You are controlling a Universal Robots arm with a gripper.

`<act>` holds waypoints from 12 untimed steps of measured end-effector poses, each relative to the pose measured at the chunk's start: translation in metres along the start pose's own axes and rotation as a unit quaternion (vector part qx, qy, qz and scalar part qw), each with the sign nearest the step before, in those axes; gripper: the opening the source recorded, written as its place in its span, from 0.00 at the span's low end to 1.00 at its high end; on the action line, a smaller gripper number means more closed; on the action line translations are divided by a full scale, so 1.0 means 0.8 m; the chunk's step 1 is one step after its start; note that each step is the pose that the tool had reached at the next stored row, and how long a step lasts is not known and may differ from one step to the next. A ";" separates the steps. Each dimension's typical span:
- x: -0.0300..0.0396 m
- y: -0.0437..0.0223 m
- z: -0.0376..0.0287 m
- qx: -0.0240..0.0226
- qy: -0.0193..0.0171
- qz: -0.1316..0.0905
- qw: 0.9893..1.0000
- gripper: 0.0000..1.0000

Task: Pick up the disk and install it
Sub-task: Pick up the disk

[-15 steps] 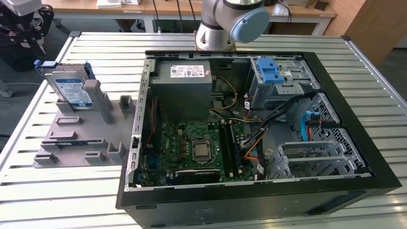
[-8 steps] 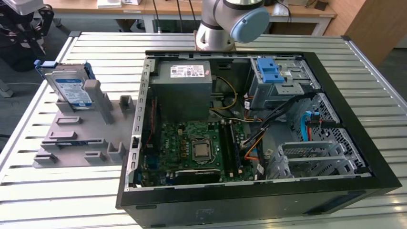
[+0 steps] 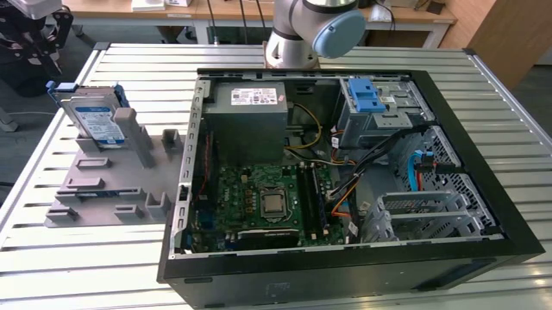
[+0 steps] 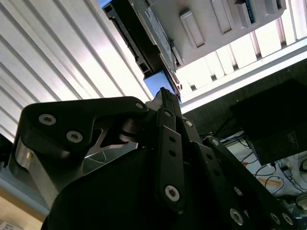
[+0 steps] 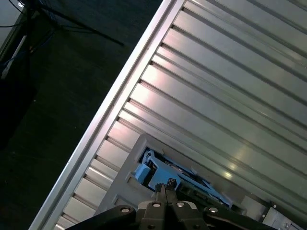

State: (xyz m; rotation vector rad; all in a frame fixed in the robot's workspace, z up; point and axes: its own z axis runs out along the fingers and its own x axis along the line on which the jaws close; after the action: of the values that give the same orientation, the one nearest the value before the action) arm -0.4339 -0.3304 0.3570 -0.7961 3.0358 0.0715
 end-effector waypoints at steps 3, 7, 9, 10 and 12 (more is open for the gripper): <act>0.0000 0.0000 0.0000 0.000 0.000 -0.009 1.000 0.11; 0.0000 0.0000 0.0000 0.000 0.001 -0.021 1.000 0.11; 0.0000 0.0000 0.0000 0.000 0.001 -0.027 1.000 0.11; 0.0000 0.0000 0.0000 0.000 0.001 -0.031 1.000 0.11; 0.0001 0.0000 0.0000 -0.001 0.002 -0.038 0.999 0.11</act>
State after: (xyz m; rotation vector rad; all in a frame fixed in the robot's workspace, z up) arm -0.4340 -0.3304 0.3570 -0.9105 3.0053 0.0717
